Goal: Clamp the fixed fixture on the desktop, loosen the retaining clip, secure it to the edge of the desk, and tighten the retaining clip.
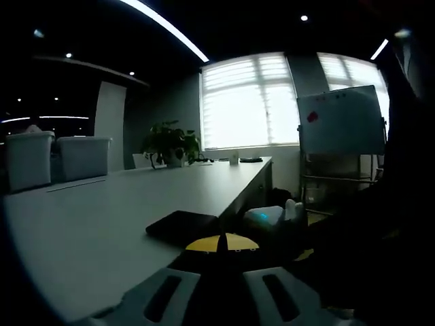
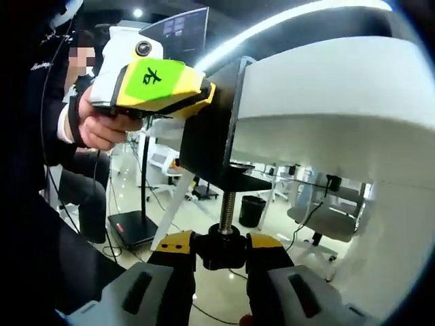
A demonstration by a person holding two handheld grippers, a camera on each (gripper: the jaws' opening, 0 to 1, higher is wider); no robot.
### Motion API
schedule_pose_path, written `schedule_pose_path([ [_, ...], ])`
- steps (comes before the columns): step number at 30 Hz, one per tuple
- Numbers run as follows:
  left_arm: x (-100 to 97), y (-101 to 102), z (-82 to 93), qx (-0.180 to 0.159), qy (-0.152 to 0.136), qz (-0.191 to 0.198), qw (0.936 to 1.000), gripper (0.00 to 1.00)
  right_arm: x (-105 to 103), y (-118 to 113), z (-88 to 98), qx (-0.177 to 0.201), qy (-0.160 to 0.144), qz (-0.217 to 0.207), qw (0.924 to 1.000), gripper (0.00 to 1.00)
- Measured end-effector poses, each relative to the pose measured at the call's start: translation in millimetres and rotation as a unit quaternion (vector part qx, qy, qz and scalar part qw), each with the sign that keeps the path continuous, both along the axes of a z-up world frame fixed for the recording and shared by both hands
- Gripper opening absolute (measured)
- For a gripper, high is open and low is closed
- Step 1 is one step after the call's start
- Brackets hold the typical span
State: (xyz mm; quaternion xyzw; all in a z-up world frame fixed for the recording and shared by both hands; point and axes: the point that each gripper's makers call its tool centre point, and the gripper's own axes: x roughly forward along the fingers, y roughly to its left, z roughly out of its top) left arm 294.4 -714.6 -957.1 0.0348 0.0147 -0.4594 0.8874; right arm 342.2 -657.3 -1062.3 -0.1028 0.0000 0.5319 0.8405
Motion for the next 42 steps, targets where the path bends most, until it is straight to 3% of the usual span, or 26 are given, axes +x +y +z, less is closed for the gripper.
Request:
schedule_pose_path([
  [4,-0.7,0,0.5,-0.005,0.001,-0.001,1.0,0.01,6,-9,-4.1,0.001,0.035,-0.052,0.998,0.35],
  [9,-1.6,1,0.8,-0.007,-0.001,-0.002,1.0,0.01,10,-26,3.8,0.017,0.016,-0.132,0.991,0.42],
  [15,-2.3,1,1.2,-0.011,-0.002,-0.003,0.9999,0.01,17,-28,5.1,0.029,0.002,-0.227,0.9735,0.43],
  [17,-2.4,1,1.6,-0.016,-0.002,-0.003,0.9999,0.01,18,-25,4.6,0.04,0.015,-0.256,0.9658,0.43],
  [25,-2.7,2,2.2,-0.019,-0.003,-0.007,0.9998,0.01,20,-9,12.4,0.04,0.011,-0.292,0.9555,0.42],
  [38,-3.3,3,3.4,-0.028,-0.005,-0.014,0.9995,0.01,19,-32,-0.6,0.049,0.03,-0.364,0.9298,0.42],
  [42,-3.3,3,3.6,-0.03,-0.005,-0.014,0.9995,0.01,18,-26,0.4,0.049,0.024,-0.365,0.9292,0.42],
])
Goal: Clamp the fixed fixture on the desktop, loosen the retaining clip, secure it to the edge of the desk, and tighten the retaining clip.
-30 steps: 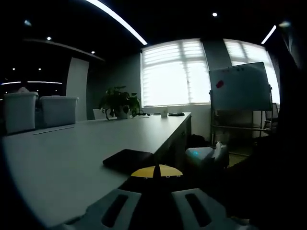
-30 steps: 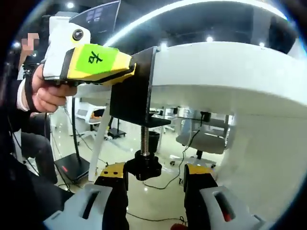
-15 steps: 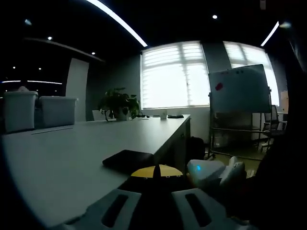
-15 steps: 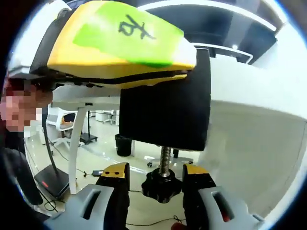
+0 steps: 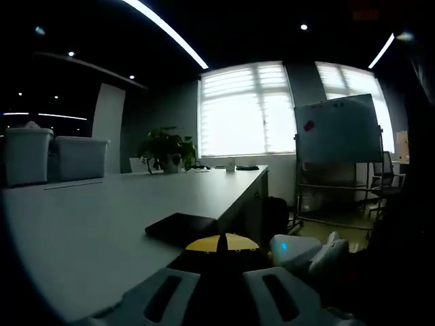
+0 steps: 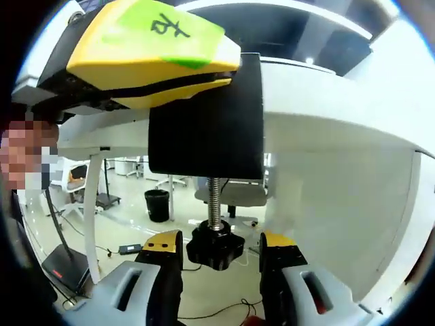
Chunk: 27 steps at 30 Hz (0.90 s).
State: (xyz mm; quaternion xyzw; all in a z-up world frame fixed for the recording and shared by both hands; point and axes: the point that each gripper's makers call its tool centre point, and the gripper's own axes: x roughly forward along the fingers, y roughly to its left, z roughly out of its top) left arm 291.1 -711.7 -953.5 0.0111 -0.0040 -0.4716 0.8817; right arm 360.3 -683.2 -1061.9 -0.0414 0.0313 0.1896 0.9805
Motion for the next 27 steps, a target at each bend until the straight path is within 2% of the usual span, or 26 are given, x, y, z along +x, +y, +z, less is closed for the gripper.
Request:
schedule_pose_path([
  [4,0.1,0,-0.1,0.001,0.0,0.0,1.0,0.01,-3,0,6.0,-0.006,-0.015,-0.015,0.9997,0.32],
  [6,0.1,0,0.1,0.001,-0.001,0.002,1.0,0.01,-1,-5,5.6,-0.025,-0.019,-0.032,0.999,0.28],
  [9,-0.1,0,0.2,0.001,-0.001,0.006,1.0,0.01,-2,-4,6.5,-0.019,-0.015,-0.026,0.9994,0.27],
  [11,0.0,0,0.1,0.001,-0.001,0.008,1.0,0.0,-3,-5,6.3,-0.029,-0.019,-0.024,0.9991,0.27],
  [13,0.3,1,-0.1,0.004,-0.001,0.01,0.9999,0.0,-3,-2,6.0,-0.027,-0.014,0.005,0.9995,0.27],
  [15,0.4,1,-0.2,0.008,-0.002,0.012,0.9999,0.0,-4,0,7.4,-0.032,-0.026,0.039,0.9984,0.27],
  [17,1.0,2,0.0,0.003,0.001,0.016,0.9999,0.0,-5,1,6.1,-0.023,-0.02,0.068,0.9972,0.27],
  [18,1.2,2,-0.1,0.005,0.0,0.02,0.9998,0.0,-5,3,6.4,-0.045,-0.021,0.087,0.995,0.26],
  [20,1.5,2,0.0,0.006,0.001,0.024,0.9997,0.0,-8,9,5.5,-0.018,-0.003,0.122,0.9924,0.26],
  [21,1.8,2,-0.1,0.007,0.001,0.025,0.9997,0.0,-6,7,5.8,-0.029,-0.008,0.124,0.9918,0.26],
  [22,1.7,2,-0.2,0.006,0.001,0.025,0.9997,0.0,-7,8,6.1,-0.04,-0.017,0.139,0.9894,0.26],
  [23,1.6,2,-0.2,0.005,0.001,0.026,0.9996,0.0,-8,9,5.3,-0.03,-0.009,0.154,0.9876,0.26],
  [25,1.5,1,-0.3,0.006,0.002,0.03,0.9995,0.0,-7,9,6.0,-0.055,-0.019,0.18,0.9819,0.26],
  [27,1.2,-1,-1.0,0.015,0.001,0.036,0.9992,0.0,-9,12,5.6,-0.054,-0.018,0.211,0.9759,0.26],
])
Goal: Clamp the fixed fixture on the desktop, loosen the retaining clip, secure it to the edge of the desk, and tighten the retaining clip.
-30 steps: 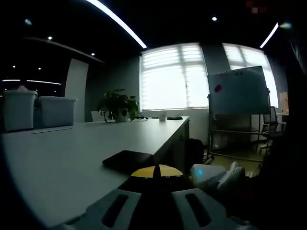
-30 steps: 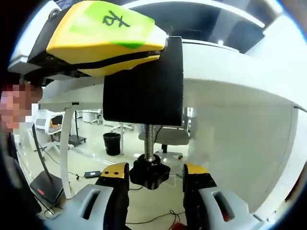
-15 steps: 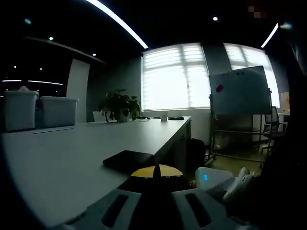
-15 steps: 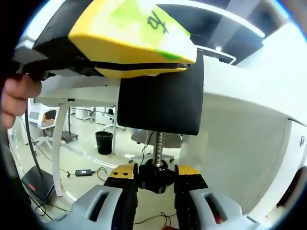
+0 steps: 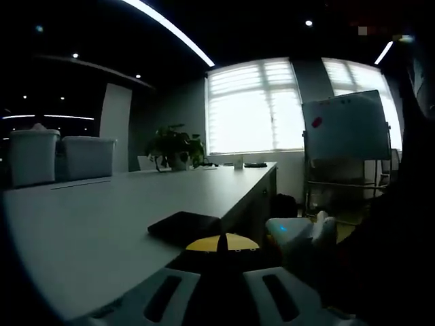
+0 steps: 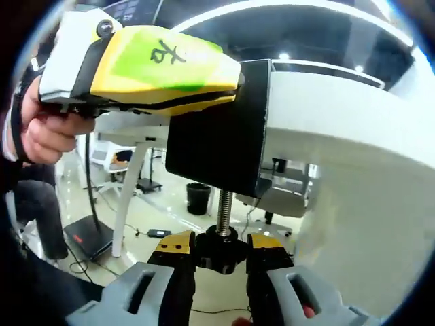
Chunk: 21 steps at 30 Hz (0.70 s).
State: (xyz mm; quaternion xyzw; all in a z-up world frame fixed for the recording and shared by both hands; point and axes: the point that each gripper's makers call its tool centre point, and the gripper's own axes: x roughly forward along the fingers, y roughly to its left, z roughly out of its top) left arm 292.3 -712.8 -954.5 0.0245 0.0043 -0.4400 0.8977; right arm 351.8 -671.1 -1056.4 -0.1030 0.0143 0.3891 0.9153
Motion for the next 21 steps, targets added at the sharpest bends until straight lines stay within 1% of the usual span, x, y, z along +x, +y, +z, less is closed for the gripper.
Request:
schedule_pose_path([
  [4,0.2,-1,-0.5,0.003,-0.001,0.006,1.0,0.01,-2,3,0.3,0.003,0.0,0.068,0.9977,0.26],
  [5,0.1,-1,-0.4,0.004,0.0,0.007,1.0,0.01,-5,6,0.2,0.009,0.004,0.097,0.9952,0.26],
  [6,0.0,-1,-0.5,0.006,0.001,0.007,1.0,0.01,-5,6,0.5,0.011,0.004,0.109,0.994,0.26],
  [7,-0.1,-1,-0.6,0.008,0.002,0.007,0.9999,0.01,-6,7,1.4,0.01,-0.004,0.126,0.992,0.26],
  [11,-0.6,-3,-1.2,0.015,0.003,0.007,0.9999,0.01,-10,9,1.8,0.012,0.003,0.175,0.9845,0.27],
  [12,-0.8,-3,-1.3,0.016,0.004,0.007,0.9998,0.01,-10,9,2.0,0.009,-0.001,0.182,0.9832,0.27],
  [13,-1.1,-3,-1.5,0.018,0.004,0.006,0.9998,0.01,-4,9,1.0,0.006,-0.003,0.189,0.9819,0.27],
  [14,-1.3,-4,-1.6,0.021,0.004,0.005,0.9998,0.01,-1,8,0.9,0.005,-0.003,0.194,0.981,0.27],
  [17,0.0,-4,-2.4,0.025,0.005,0.003,0.9997,0.01,-6,10,1.5,-0.001,-0.011,0.202,0.9793,0.27],
  [19,0.1,-4,-2.6,0.027,0.005,0.002,0.9996,0.01,-7,10,1.6,-0.003,-0.014,0.203,0.9792,0.27],
  [21,0.1,-5,-2.6,0.027,0.005,0.0,0.9996,0.01,-8,9,1.7,-0.006,-0.01,0.192,0.9814,0.28],
])
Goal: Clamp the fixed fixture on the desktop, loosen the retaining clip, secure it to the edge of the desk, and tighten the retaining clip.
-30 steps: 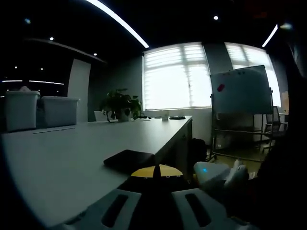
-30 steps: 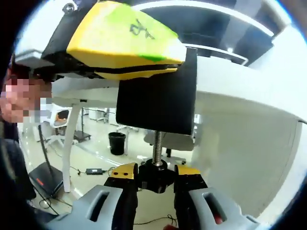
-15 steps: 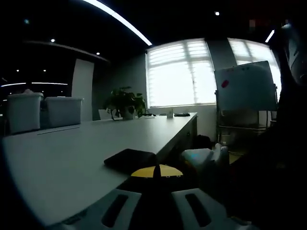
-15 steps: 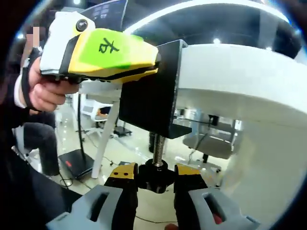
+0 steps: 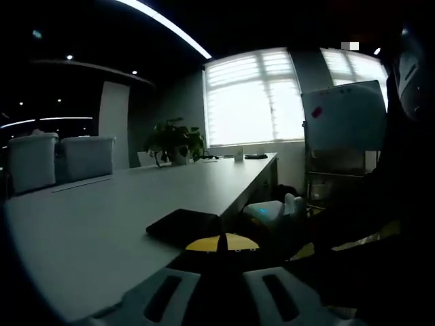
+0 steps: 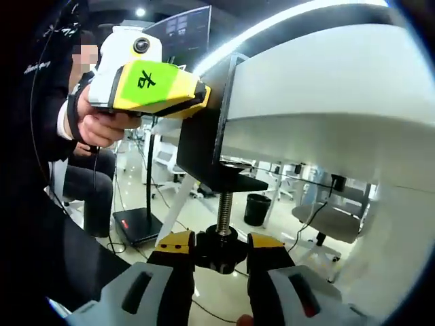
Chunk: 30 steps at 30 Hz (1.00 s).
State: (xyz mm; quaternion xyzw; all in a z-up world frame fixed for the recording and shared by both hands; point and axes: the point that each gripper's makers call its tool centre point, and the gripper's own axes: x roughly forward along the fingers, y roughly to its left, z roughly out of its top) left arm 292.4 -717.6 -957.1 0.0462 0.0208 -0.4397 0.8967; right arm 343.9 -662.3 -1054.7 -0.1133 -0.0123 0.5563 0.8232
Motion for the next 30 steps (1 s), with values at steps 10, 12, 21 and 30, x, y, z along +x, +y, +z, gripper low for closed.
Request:
schedule_pose_path([
  [10,0.5,1,0.2,-0.006,0.0,-0.017,0.9998,0.01,-4,-37,1.3,0.015,0.049,-0.149,0.9876,0.36],
  [12,0.4,2,0.2,-0.01,0.0,-0.021,0.9997,0.01,-9,-41,-5.1,0.019,0.067,-0.181,0.9811,0.35],
  [21,0.6,5,2.5,-0.034,-0.006,-0.035,0.9988,0.01,-1,-26,-1.6,0.032,0.055,-0.309,0.9491,0.35],
  [30,0.9,7,3.2,-0.041,-0.008,-0.042,0.9983,0.01,14,-22,-9.4,-0.003,0.041,-0.374,0.9266,0.33],
])
